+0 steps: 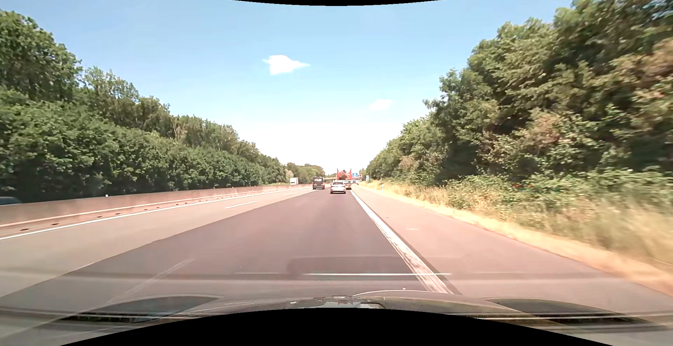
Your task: Follow the waypoints while adhering to traffic rules and regulations
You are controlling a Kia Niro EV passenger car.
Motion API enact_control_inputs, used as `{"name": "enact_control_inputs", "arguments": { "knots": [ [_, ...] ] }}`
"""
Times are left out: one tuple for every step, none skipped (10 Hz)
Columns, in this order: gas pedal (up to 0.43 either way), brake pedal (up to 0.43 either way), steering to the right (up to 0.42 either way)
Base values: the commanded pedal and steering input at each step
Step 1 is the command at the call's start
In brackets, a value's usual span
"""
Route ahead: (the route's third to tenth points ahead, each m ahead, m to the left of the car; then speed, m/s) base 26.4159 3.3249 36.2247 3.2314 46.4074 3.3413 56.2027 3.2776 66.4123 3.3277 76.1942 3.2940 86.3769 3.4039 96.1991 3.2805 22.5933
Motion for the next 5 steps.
{"name": "enact_control_inputs", "arguments": {
  "knots": [
    [0.26, 0.0, 0.0],
    [0.26, 0.0, -0.001],
    [0.26, 0.0, -0.001],
    [0.248, 0.0, -0.001],
    [0.248, 0.0, -0.001]
  ]
}}
